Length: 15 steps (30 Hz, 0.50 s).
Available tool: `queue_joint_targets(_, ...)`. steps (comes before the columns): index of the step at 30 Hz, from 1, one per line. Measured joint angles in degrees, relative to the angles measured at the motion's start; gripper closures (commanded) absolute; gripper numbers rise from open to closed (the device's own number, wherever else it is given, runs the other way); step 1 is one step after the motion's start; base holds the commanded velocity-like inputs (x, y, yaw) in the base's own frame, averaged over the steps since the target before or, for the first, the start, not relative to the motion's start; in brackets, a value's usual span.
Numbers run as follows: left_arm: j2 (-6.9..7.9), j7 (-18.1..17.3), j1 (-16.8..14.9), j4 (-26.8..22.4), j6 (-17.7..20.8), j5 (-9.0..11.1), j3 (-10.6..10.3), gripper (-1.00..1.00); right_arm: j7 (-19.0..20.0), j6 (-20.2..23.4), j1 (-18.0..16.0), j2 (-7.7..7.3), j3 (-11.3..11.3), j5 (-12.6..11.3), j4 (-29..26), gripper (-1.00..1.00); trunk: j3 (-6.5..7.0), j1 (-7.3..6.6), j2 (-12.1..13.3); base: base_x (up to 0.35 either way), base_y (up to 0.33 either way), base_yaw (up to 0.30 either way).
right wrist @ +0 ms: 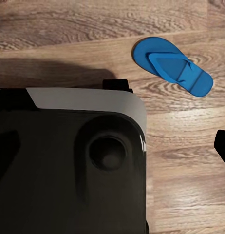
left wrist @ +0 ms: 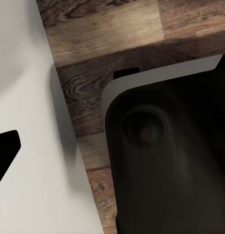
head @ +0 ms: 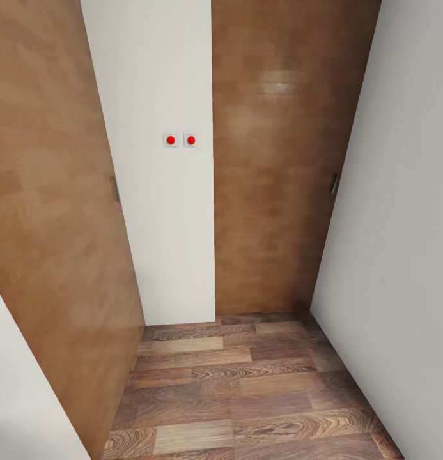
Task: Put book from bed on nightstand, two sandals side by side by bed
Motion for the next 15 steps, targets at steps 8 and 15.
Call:
queue_joint_targets(8,0.01,0.0,0.0,0.0,0.0,0.0,0.0,-1.00,0.0,-0.2,0.0,0.03,0.0,0.0,0.0,-1.00,0.00,0.00,0.0,0.000,0.000,0.000)
queue_joint_targets(15,0.02,0.0,0.0,0.0,0.0,0.0,0.0,-1.00,0.0,-1.5,0.0,-0.03,0.0,0.0,-0.1,-1.00,0.00,0.00,0.0,0.000,0.000,0.000)
